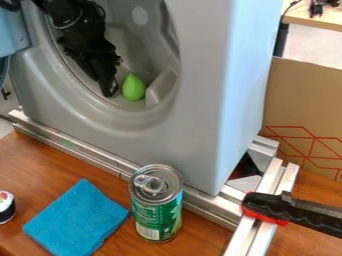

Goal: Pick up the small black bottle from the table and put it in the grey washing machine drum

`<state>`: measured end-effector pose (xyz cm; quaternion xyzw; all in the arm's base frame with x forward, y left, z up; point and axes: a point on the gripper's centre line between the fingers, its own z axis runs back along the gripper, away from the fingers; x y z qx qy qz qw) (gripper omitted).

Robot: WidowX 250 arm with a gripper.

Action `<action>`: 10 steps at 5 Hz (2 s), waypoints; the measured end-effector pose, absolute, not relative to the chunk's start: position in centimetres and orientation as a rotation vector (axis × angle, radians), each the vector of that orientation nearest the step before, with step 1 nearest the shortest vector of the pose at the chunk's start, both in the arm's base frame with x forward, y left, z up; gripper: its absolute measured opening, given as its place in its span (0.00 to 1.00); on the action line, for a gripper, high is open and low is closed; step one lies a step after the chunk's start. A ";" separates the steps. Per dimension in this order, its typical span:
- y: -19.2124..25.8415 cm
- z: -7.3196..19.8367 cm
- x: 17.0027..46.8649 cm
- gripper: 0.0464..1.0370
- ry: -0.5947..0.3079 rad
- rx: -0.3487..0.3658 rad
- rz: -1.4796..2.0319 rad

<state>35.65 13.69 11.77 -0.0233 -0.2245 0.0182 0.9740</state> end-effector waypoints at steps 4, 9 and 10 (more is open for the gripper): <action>14.0 11.5 35.9 0.67 -0.425 -0.047 0.066; 12.2 13.8 30.4 0.96 -0.423 -0.034 0.073; 12.1 14.4 27.0 0.96 -0.331 -0.007 0.052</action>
